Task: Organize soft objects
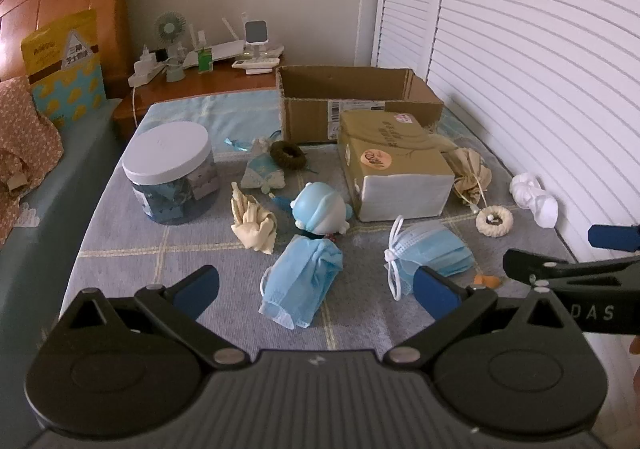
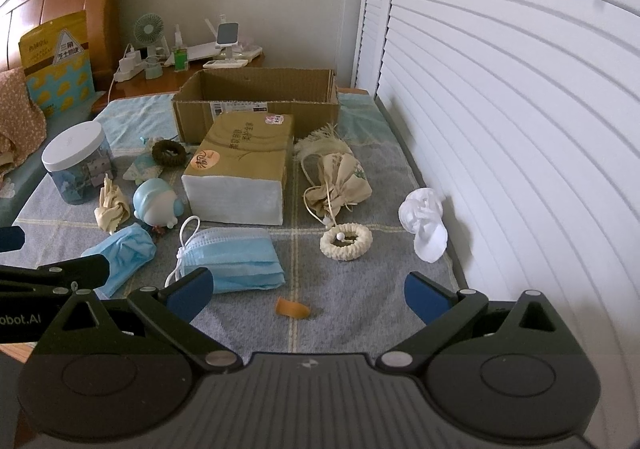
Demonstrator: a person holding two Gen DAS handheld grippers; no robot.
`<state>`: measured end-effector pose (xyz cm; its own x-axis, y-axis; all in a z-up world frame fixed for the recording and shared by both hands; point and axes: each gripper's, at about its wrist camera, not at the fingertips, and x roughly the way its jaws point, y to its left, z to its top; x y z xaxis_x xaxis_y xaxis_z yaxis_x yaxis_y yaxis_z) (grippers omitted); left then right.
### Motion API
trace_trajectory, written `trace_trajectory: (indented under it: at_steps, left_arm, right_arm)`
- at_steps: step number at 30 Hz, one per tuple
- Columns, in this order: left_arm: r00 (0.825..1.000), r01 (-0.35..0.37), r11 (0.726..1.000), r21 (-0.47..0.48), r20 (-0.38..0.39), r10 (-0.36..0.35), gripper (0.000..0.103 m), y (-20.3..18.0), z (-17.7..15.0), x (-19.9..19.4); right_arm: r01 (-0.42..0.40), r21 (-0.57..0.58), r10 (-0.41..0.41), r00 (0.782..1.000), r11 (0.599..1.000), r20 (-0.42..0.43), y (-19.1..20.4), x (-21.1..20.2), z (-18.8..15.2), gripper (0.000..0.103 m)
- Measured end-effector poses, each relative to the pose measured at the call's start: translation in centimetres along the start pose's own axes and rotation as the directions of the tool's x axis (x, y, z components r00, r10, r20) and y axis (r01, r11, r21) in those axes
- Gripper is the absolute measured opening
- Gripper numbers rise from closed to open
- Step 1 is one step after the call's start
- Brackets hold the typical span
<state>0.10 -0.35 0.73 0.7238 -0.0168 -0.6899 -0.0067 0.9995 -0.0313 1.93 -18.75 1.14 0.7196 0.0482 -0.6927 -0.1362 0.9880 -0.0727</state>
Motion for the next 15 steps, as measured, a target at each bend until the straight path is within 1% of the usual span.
trace_trajectory:
  at_steps: [8, 13, 15]
  left_arm:
    - [1.0, 0.019, 0.999, 0.032, 0.017, -0.019, 0.102, 0.3, 0.0, 0.6]
    - [0.997, 0.065, 0.997, 0.052, 0.037, -0.067, 0.102, 1.1, -0.3, 1.0]
    - [0.997, 0.066, 0.996, 0.067, 0.037, -0.069, 0.102, 1.4, -0.4, 1.3]
  right_arm:
    - [-0.002, -0.023, 0.002, 1.0, 1.0, 0.012, 0.2, 0.3, -0.1, 0.103]
    - [-0.025, -0.059, 0.027, 0.999, 0.998, 0.027, 0.2, 0.4, -0.3, 0.103]
    - [-0.039, -0.074, 0.041, 0.999, 0.997, 0.033, 0.1, 0.5, -0.5, 0.103]
